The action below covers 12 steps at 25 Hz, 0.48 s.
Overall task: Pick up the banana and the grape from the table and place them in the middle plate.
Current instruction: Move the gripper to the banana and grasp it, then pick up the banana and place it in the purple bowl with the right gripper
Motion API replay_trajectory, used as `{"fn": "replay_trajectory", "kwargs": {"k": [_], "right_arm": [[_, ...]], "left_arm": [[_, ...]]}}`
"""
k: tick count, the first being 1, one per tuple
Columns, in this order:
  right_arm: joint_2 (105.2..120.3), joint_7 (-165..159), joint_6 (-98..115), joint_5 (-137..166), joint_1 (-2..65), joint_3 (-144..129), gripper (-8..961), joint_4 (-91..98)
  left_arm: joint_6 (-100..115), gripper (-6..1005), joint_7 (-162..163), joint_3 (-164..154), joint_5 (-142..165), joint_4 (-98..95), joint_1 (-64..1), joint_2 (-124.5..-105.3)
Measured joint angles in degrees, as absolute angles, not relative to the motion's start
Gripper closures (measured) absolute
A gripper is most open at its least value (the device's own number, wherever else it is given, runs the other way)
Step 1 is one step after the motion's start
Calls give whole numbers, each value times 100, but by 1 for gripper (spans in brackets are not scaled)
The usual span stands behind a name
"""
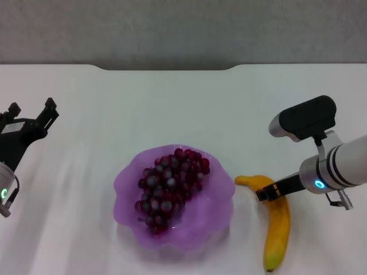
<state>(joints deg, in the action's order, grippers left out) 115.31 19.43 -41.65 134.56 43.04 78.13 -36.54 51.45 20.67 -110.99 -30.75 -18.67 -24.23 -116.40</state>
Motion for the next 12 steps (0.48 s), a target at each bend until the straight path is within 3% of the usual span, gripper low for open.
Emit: {"fn": "replay_trajectory", "kwargs": {"k": [7,12], "right_arm": [[11531,1941,-4166,13455,4302,7805,436,-3675],[11522,1939,-4298,13456,4215,7806,429,-3899]], "left_arm": [[5095,104,2064,-11104,-3046,-1849,-2422,-11655],[5091,104,2064,-11115,-3036,-1846,-2424,-11655]]}}
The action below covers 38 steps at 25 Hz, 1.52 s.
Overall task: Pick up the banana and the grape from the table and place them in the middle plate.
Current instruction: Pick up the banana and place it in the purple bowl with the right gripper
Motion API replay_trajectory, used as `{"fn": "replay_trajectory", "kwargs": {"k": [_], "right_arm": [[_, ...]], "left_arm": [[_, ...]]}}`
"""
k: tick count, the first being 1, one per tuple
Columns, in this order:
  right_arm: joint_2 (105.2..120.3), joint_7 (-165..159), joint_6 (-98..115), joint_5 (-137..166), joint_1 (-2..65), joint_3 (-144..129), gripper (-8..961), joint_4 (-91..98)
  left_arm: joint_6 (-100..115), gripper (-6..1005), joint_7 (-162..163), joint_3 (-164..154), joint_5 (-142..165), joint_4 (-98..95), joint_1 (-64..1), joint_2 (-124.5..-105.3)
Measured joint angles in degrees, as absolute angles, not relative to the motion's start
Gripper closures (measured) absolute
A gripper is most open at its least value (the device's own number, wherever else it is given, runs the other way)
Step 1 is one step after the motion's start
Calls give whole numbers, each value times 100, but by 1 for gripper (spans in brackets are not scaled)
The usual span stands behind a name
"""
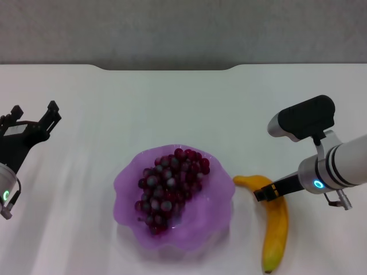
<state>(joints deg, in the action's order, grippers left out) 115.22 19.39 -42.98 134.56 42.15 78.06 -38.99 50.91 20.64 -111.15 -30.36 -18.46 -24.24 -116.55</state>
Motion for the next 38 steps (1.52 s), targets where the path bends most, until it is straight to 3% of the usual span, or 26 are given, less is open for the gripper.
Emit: {"fn": "replay_trajectory", "kwargs": {"k": [20,38], "right_arm": [[11480,1877,-6017,14559,2745,9236,399,-6834],[11503,3097,-4250,12356,2742,8969,373,-6594]], "left_arm": [[4944,104,2062,-11106,-3032,-1784,-2411,-11645],[4945,104,2057,-11145,-3032,-1774,-2462,-11662]]}}
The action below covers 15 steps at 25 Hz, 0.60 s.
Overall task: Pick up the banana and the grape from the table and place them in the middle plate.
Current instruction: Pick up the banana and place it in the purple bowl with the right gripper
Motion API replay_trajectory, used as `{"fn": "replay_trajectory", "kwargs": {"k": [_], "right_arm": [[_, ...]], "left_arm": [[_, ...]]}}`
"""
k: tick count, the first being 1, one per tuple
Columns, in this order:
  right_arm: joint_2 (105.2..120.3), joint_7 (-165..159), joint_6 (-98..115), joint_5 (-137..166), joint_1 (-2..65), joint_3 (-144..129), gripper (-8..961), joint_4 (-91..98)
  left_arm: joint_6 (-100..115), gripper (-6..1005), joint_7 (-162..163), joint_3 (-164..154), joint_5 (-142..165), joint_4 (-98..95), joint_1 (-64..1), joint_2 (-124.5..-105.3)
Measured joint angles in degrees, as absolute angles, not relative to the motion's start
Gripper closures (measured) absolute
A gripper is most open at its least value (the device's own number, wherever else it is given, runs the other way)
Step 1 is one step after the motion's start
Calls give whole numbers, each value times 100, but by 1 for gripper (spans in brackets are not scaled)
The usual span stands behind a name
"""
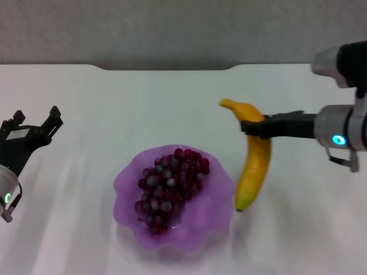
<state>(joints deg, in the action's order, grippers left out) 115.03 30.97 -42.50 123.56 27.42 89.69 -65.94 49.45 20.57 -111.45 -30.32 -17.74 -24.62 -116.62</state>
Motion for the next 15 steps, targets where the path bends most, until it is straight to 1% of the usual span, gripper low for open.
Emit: {"fn": "replay_trajectory", "kwargs": {"k": [11,15], "right_arm": [[11514,4313,-3148,10691,3530,8008,357,-5247],[11528,4498,-2887,10367,3688,7600,351,-5033]], "left_arm": [[4867,104,2057,-11162,-3028,-1776,-2548,-11681],[4851,104,2057,-11165,-3025,-1793,-2558,-11681]]}}
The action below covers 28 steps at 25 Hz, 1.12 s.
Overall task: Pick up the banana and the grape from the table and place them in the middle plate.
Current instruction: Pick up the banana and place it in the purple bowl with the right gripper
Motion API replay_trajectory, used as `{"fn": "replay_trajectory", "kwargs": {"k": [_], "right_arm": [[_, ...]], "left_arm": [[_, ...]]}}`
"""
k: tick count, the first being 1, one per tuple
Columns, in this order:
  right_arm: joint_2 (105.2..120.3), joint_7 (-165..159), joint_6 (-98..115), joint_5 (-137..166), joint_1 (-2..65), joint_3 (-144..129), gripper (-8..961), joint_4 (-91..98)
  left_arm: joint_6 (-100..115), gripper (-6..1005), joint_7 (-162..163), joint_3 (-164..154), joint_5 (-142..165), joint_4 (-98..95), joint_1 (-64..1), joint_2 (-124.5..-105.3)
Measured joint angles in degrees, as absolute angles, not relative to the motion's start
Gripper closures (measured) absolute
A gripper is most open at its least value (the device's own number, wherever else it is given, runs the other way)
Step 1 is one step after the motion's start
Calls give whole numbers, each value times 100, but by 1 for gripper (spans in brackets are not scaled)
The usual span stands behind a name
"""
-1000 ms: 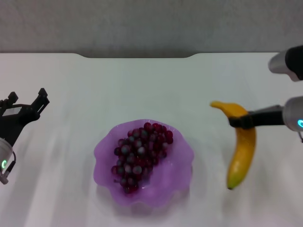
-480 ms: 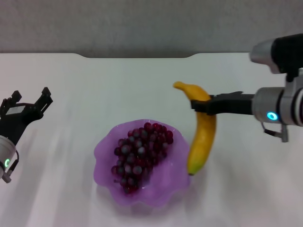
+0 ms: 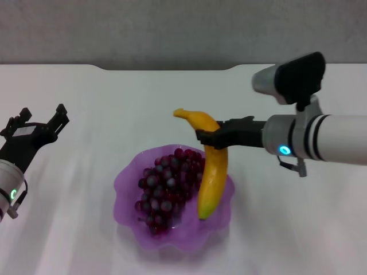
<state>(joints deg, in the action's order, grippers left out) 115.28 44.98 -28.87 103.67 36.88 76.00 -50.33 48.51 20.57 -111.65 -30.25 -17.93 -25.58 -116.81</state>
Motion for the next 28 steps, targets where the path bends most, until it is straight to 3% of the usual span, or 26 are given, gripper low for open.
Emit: {"fn": "replay_trajectory", "kwargs": {"k": [12,28], "right_arm": [[11561,4858,-2276,9811,4152,6507,333,-4683],[11562,5025,-1694,9830,4260,5892,310,-4769]], "left_arm": [[4851,104,2057,-11171,-3023,-1793,-2603,-11690],[4852,104,2061,-11170,-3024,-1788,-2610,-11699]]}}
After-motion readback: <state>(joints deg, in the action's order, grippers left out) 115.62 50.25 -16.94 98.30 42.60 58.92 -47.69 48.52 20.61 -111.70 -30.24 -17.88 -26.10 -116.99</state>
